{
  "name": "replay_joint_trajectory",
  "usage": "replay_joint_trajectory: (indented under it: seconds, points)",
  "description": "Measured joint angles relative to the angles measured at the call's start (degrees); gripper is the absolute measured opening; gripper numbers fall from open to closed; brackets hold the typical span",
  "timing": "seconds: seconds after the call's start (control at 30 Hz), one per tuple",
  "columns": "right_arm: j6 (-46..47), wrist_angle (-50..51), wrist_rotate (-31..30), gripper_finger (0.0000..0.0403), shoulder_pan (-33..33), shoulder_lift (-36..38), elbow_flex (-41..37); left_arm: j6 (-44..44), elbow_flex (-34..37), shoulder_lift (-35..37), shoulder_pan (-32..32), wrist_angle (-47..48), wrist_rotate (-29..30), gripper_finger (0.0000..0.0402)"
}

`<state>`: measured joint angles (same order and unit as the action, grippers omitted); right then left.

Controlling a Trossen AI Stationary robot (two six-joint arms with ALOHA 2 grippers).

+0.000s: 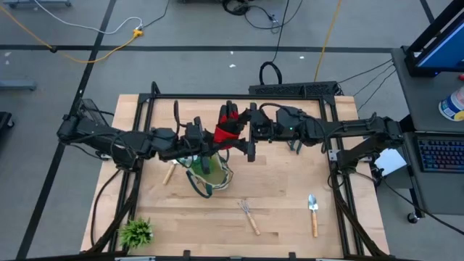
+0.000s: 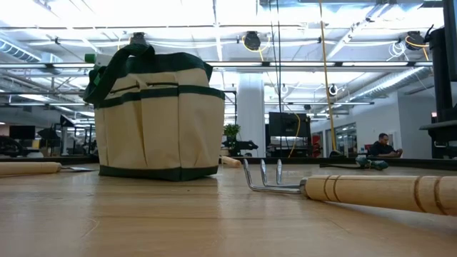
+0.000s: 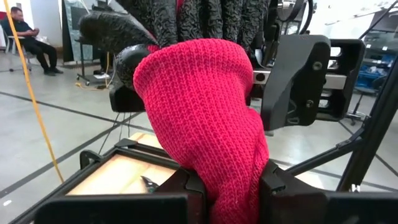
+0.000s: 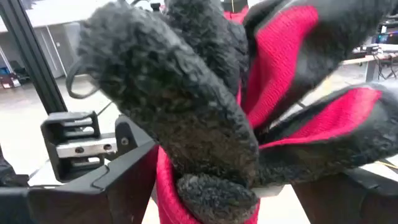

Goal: Pick & Place Garden tools in Gardening bag
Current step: Put the gloves into the gardening bag

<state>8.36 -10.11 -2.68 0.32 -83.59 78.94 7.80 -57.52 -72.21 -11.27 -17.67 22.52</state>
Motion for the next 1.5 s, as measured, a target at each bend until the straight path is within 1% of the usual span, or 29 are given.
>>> replay_joint_trajectory:
  seconds: [0.27,0.43,0.6,0.77,0.9,0.93,1.0,1.07,1.2,1.3,1.4,1.5]
  points:
    - [-0.6,-3.0,0.0,0.0312,-0.3,0.1,0.0,0.2,0.0,0.1,0.0,0.2,-0.2,0.0052]
    - [-0.9,-3.0,-0.1,0.0278,-0.3,0.0,0.0,0.5,0.0,0.1,0.0,1.2,-0.2,0.0052]
    - [-1.1,-3.0,0.0,0.0211,-0.3,0.0,0.0,0.6,0.0,0.1,0.0,1.2,-0.1,0.0052]
    - [-1.3,-3.0,0.3,0.0122,-0.3,0.0,0.0,0.8,0.0,0.1,0.0,1.3,0.0,0.0052]
    - [-2.0,-2.9,1.7,0.0053,-0.3,0.0,0.0,1.0,0.0,0.1,0.0,1.8,0.0,0.0052]
    - [-2.1,-2.8,2.2,0.0040,-0.3,0.0,0.0,1.0,0.0,0.1,0.0,2.1,0.0,0.0052]
    - [-2.4,-2.4,2.8,0.0035,-0.3,0.1,0.0,1.7,0.0,0.1,0.0,2.7,0.0,0.0052]
    - [-2.9,-1.9,2.8,0.0035,-0.3,0.1,0.0,1.7,0.0,0.1,0.0,3.6,0.2,0.0075]
    - [-3.0,-0.1,2.8,0.0035,-0.3,0.0,0.0,0.9,0.0,0.2,0.0,6.5,1.3,0.0161]
    - [-3.0,1.3,2.8,0.0035,-0.3,0.0,0.0,0.1,0.0,1.5,0.0,10.9,1.3,0.0221]
    - [-2.9,2.4,2.8,0.0035,-0.3,0.0,0.0,0.4,0.0,3.8,0.0,18.2,1.0,0.0267]
    - [-2.9,2.7,2.5,0.0035,-0.3,0.0,0.0,2.6,0.0,7.0,-0.2,25.3,0.9,0.0297]
